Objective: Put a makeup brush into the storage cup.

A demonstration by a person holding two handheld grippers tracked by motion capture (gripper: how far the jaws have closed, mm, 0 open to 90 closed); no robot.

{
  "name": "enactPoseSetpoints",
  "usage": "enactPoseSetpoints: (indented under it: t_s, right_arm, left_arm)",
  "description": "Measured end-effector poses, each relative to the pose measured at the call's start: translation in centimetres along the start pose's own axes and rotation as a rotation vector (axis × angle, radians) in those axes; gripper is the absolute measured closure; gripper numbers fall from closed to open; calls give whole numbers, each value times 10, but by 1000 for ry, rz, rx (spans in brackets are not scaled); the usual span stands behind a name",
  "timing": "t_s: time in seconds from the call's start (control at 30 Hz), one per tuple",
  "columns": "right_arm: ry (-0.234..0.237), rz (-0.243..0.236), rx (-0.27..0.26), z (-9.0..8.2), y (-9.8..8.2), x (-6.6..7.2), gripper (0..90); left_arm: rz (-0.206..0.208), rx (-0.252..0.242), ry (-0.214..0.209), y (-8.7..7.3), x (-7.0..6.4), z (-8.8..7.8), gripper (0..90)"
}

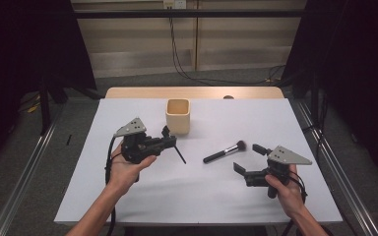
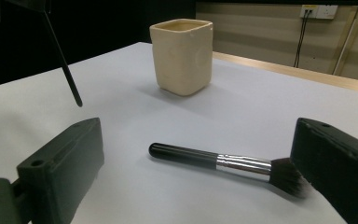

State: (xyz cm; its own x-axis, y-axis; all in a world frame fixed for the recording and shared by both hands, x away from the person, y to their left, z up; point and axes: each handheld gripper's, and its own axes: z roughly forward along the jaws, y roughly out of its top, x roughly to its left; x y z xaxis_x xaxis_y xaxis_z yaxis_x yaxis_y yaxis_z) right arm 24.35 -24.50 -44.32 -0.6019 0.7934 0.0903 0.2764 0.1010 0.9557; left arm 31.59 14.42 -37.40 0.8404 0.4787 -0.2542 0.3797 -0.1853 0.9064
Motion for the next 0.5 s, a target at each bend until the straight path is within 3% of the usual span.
enactPoseSetpoints:
  t_s: [0.5]
  right_arm:
    - [-61, 4, 0, -20, -10, -10, 27]
  left_arm:
    - [7, 24, 58, 13, 18, -13, 858]
